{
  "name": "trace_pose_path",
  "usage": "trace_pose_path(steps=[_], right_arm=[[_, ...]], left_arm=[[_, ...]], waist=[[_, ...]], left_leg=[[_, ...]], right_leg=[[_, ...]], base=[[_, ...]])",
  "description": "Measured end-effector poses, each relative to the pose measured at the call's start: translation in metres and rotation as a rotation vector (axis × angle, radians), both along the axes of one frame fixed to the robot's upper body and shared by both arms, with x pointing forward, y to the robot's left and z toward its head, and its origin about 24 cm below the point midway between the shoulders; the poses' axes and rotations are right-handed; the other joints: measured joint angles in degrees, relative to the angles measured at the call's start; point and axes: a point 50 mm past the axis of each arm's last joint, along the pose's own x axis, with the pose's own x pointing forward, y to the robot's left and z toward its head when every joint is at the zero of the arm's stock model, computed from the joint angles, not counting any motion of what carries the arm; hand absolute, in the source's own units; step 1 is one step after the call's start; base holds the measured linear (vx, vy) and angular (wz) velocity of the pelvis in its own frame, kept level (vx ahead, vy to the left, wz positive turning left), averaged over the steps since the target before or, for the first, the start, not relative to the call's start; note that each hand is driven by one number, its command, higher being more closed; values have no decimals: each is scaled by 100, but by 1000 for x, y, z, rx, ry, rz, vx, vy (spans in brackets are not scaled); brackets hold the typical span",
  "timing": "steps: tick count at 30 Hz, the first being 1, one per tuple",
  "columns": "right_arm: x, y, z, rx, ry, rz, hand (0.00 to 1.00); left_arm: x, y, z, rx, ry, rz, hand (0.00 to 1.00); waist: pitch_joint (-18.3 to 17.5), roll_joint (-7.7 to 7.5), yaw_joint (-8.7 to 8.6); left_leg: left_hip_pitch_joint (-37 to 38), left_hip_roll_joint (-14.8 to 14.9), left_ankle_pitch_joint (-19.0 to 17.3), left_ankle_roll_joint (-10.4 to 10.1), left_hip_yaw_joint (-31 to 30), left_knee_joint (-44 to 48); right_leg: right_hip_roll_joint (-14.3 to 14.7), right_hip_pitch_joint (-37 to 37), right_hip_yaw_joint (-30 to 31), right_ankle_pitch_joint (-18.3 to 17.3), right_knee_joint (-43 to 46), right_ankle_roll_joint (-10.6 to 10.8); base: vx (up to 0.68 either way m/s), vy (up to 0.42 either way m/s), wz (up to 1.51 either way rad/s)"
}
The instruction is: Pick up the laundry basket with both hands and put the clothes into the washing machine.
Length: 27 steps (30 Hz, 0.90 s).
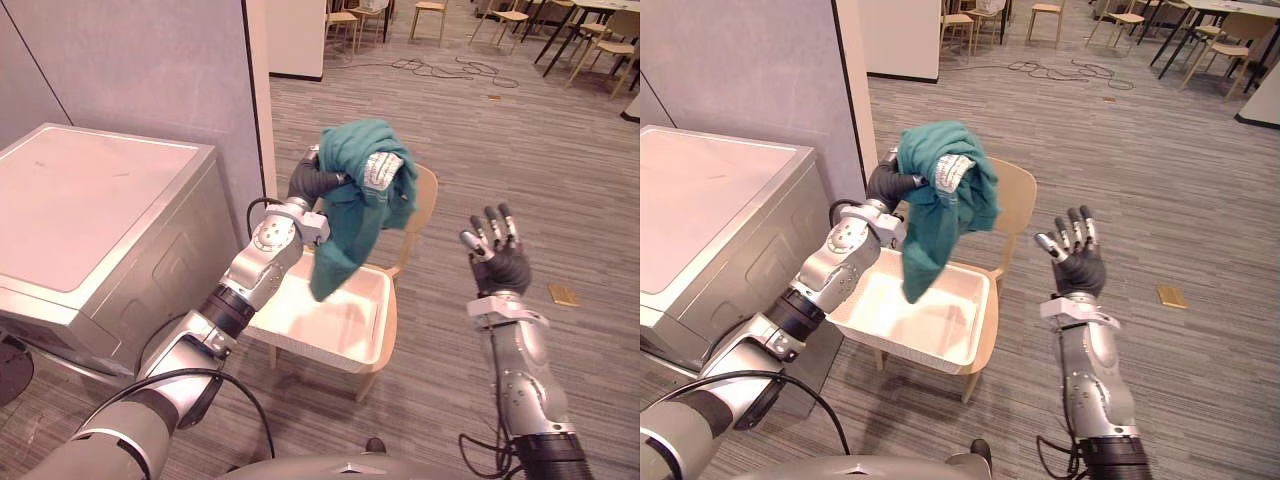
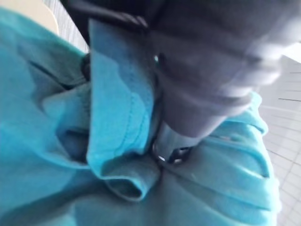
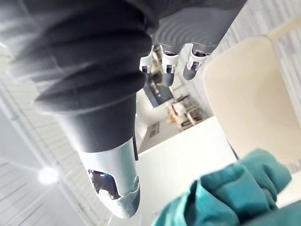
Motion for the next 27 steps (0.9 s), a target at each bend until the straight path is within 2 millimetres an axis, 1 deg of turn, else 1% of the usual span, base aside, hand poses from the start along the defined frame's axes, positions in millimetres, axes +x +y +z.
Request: trace_pose_path(steps=[1,3,8,9,10,12,13,15,16,17,18,20,21,23,24,26,27], right_arm=[[0,-2,2,-13,-7,0,0],[-1,-4,3,-28,-14,9,0],[-6,-7,-3,-52,14,2,0],[-8,-8,-4,-51,11,0,0],[-8,-8,-4,-50,12,0,0],[-11,-10,-9,-8,12,-29,0],[-12,-11,-11,6,12,-40,0],[-15,-15,-21,65,27,-91,0],[-17,-17,-24,79,35,-106,0],[-22,-20,-30,102,47,-135,0],[-25,-21,-33,113,54,-150,0],[-38,-30,-50,180,89,-237,0],[-41,-33,-55,200,102,-264,0],[-62,-46,-82,272,179,-399,0],[-69,-50,-90,268,213,-445,0],[-108,-66,-124,261,392,-635,0],[-123,-69,-136,270,450,-687,0]], left_arm=[[1,5,2,-16,-2,15,100],[-2,18,13,-97,-36,44,100],[-5,39,37,-240,-112,103,100],[-7,49,45,-279,-147,138,100],[-8,55,47,-294,-163,154,100],[-13,82,55,-349,-218,229,100],[-15,89,56,-362,-231,251,100],[-24,125,62,-424,-291,370,100],[-28,134,62,-437,-306,404,100],[-36,153,62,-460,-336,466,100],[-40,162,61,-473,-348,501,100],[-62,201,52,-514,-389,662,100],[-68,210,48,-513,-395,702,100],[-95,248,23,-476,-371,894,100],[-103,255,14,-469,-354,940,100],[-138,280,-20,-418,-276,1136,100],[-152,288,-34,-411,-236,1206,100]], waist=[[-3,-16,-22],[-16,-31,-86],[-21,-23,-88],[-26,-17,-91],[-28,-13,-96],[-39,-3,-102],[-40,0,-102],[-56,6,-102],[-66,7,-96],[-87,17,-75],[-96,20,-67],[-141,19,-50],[-145,16,-47],[-165,20,-23],[-170,23,-7],[-298,38,91],[-342,53,109]], left_leg=[[0,0,0,0,1,0],[3,1,0,0,6,0],[5,3,0,-1,21,-1],[8,3,0,-1,29,-1],[12,4,0,-1,37,-1],[22,12,-1,-2,49,-1],[22,13,-1,-2,49,-1],[29,13,-2,-4,56,-1],[28,13,-3,-4,55,-1],[29,13,-4,-6,52,-1],[30,13,-5,-7,47,-1],[37,13,-5,-7,33,-1],[45,13,-5,-7,28,-1],[91,14,-25,-21,22,-2],[109,15,-35,-26,20,-2],[114,16,-79,-48,20,-5],[116,18,-98,-64,18,-5]], right_leg=[[1,-1,0,1,0,-1],[3,-2,2,1,2,-1],[5,-22,5,2,11,-4],[5,-28,12,1,16,-5],[6,-30,16,1,17,-6],[15,-31,20,-1,19,-13],[16,-32,20,0,19,-14],[16,-32,23,-5,20,-24],[17,-32,23,-5,20,-25],[17,-28,23,-5,19,-25],[17,-23,23,-6,19,-26],[19,-6,17,-9,14,-30],[19,-2,14,-9,12,-31],[18,49,9,-21,-5,-45],[18,73,7,-49,-20,-87],[18,86,-3,-90,-42,-108],[18,92,-7,-100,-39,-106]], base=[[0,0,0],[-33,-7,-1],[-19,-3,-1],[-27,-6,-3],[-21,-6,-5],[-10,-5,-2],[0,0,0],[0,0,0],[0,0,0],[0,0,0],[-10,-8,3],[-1,-2,2],[0,0,0],[0,0,0],[0,0,0],[0,0,0],[0,0,0]])
